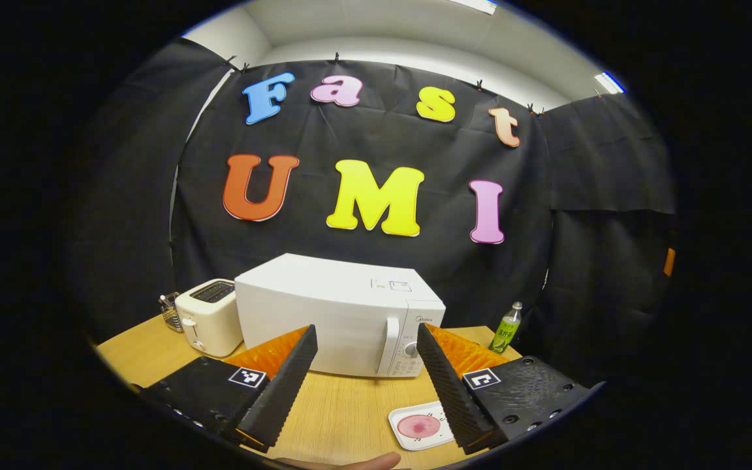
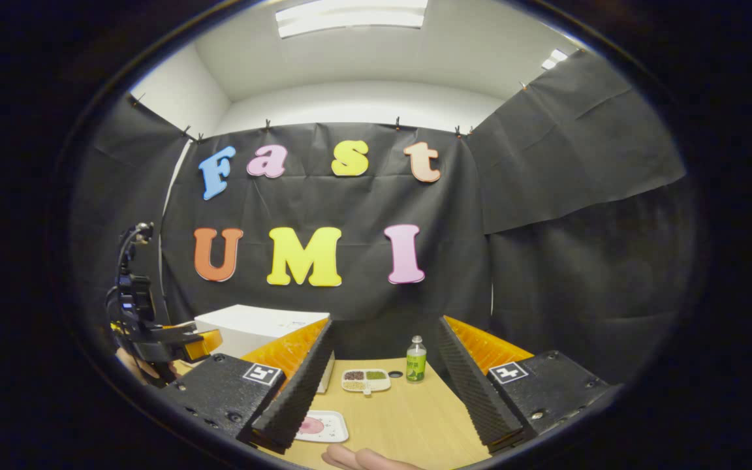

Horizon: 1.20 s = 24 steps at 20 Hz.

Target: Open the microwave oven with the left hand, put the food in, and close the microwave oven.

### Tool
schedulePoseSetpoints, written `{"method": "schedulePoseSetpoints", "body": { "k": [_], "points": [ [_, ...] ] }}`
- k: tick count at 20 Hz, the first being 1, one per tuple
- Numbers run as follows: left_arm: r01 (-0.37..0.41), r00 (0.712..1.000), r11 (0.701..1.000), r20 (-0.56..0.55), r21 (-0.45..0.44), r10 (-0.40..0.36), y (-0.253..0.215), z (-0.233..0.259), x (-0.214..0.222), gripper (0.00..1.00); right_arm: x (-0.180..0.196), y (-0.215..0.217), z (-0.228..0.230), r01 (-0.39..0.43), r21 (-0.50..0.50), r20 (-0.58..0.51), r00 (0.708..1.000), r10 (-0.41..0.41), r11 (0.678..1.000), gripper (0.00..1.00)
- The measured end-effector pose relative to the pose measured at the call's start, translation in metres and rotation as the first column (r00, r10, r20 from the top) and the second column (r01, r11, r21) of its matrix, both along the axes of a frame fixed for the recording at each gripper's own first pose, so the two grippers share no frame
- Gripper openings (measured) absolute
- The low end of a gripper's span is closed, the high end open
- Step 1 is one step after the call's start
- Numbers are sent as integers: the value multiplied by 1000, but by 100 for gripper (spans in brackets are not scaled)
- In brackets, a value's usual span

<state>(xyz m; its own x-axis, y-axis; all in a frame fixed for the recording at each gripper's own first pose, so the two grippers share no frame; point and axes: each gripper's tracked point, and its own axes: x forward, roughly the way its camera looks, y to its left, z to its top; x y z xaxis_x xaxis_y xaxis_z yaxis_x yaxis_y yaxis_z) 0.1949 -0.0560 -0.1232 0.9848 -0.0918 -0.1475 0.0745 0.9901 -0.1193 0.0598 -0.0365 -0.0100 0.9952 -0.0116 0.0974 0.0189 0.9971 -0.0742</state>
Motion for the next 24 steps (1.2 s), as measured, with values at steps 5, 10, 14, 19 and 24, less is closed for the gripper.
{"method": "schedulePoseSetpoints", "body": {
  "k": [5, 10, 14, 19, 24],
  "points": [
    [34, 999, 997, -22, 63, -32, -27, -51, 67, 93, 28, -5, -25, -13, 15, -33, 999, 14, 1000, 100],
    [51, 998, 991, -41, 121, -46, -46, -96, 124, 94, 53, -13, -54, -26, 49, -79, 996, 30, 998, 100],
    [70, 995, 991, -72, 110, -62, -56, -119, 152, 81, 70, -25, -80, -15, 58, -108, 994, 21, 998, 100],
    [4, 999, 991, -44, 135, 2, -49, -131, 166, 83, 89, -34, -104, -11, 86, -133, 991, 22, 996, 91],
    [-3, 999, 990, -38, 140, 9, -50, -131, 163, 96, 93, -37, -97, 17, 83, -99, 995, -9, 996, 100]
  ]
}}
